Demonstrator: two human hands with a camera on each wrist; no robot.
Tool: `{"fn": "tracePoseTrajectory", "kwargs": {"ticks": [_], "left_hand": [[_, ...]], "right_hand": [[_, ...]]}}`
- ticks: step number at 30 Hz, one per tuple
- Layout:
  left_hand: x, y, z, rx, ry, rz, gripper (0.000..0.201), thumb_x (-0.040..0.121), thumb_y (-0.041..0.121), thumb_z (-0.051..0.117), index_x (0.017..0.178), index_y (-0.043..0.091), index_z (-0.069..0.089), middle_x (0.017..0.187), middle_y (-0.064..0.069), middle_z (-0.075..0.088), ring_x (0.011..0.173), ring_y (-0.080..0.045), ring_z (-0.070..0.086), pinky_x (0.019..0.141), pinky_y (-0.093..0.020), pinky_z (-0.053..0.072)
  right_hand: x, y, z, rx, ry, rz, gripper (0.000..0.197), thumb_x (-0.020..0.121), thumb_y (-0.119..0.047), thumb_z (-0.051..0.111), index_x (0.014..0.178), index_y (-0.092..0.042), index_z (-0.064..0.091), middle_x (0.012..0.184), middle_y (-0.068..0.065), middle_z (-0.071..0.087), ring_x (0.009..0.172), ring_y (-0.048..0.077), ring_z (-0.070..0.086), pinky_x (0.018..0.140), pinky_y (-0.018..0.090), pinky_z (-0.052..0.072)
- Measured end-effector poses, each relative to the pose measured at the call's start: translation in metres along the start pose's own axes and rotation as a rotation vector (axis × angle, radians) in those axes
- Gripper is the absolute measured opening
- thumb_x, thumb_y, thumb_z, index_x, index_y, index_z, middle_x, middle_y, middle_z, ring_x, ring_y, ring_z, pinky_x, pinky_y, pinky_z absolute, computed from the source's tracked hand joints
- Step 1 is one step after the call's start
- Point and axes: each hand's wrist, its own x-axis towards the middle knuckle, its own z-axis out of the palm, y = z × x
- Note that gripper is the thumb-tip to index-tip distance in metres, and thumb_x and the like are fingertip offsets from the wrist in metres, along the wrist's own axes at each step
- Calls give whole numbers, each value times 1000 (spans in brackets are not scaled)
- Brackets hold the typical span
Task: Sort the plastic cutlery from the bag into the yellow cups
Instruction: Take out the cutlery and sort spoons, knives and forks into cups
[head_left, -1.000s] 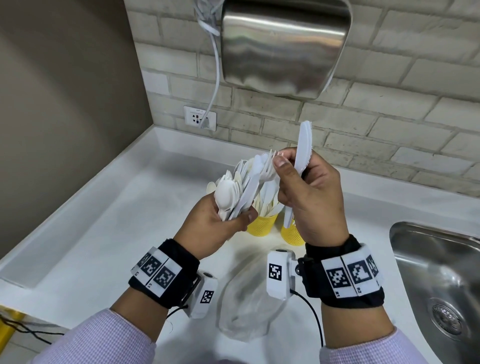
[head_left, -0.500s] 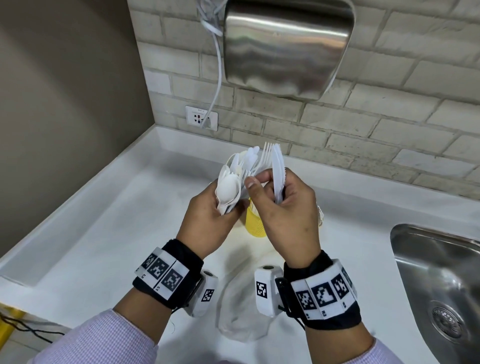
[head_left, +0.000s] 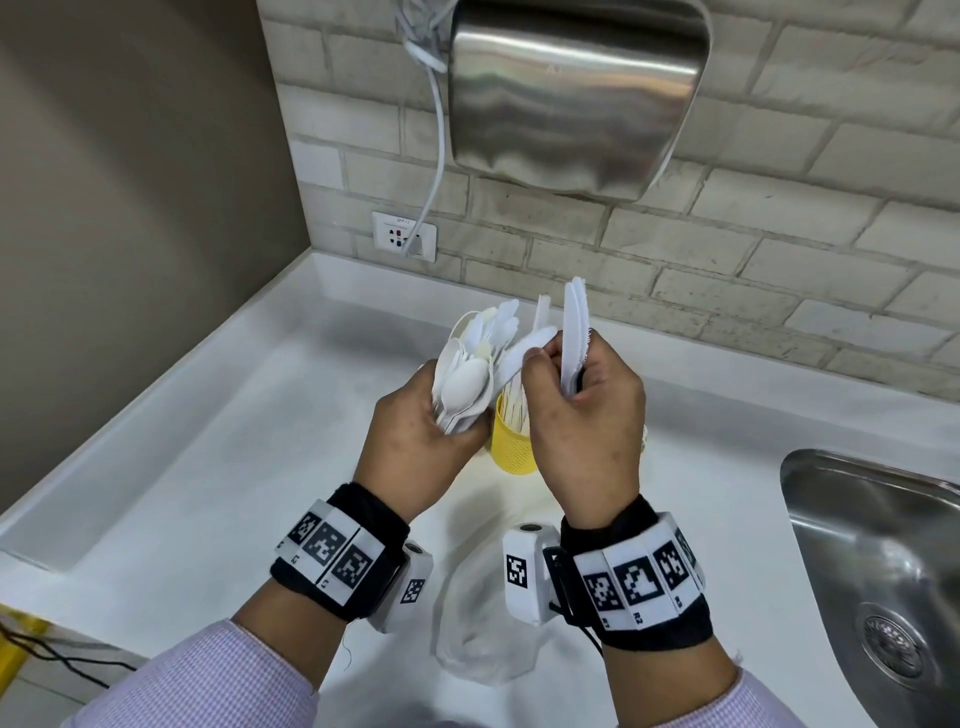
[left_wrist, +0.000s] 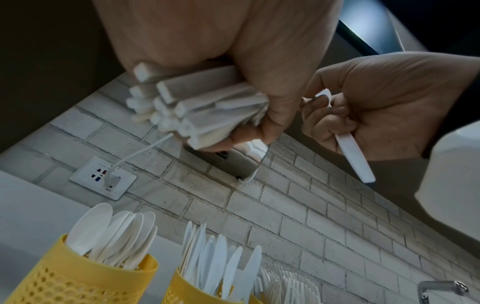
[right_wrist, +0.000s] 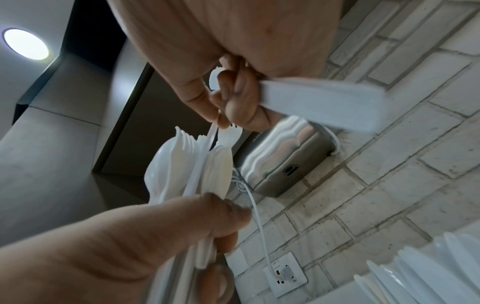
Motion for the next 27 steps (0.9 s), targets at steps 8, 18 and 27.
{"fn": "tracePoseTrajectory", "kwargs": {"ticks": [8,18,27], "left_hand": [[-2,1,1,-8,-37,4,29,80,14,79,106,22,68,92,6,74,83,-12,68,71,-21,54],[-2,-3,0,-64,-105,-61,18,87,15,76,99,25,68,79,20,71,73,-1,65,67,-12,48],[0,-8,-1,-193,-199,-104,17,90,-1,65,96,14,64,82,5,66,72,-12,61,68,-28,49]], "right_hand": [[6,4,-1,168,83,111,17,96,-24,51,79,-28,48,64,-2,44,57,22,40,56,40,39],[24,1,-24,869,35,385,15,110,-25,39,102,-26,52,89,9,64,80,30,64,80,48,52],[33,3,-25,988,56,540,28,105,-43,46,90,-22,55,61,-4,31,44,10,24,41,20,24]]}}
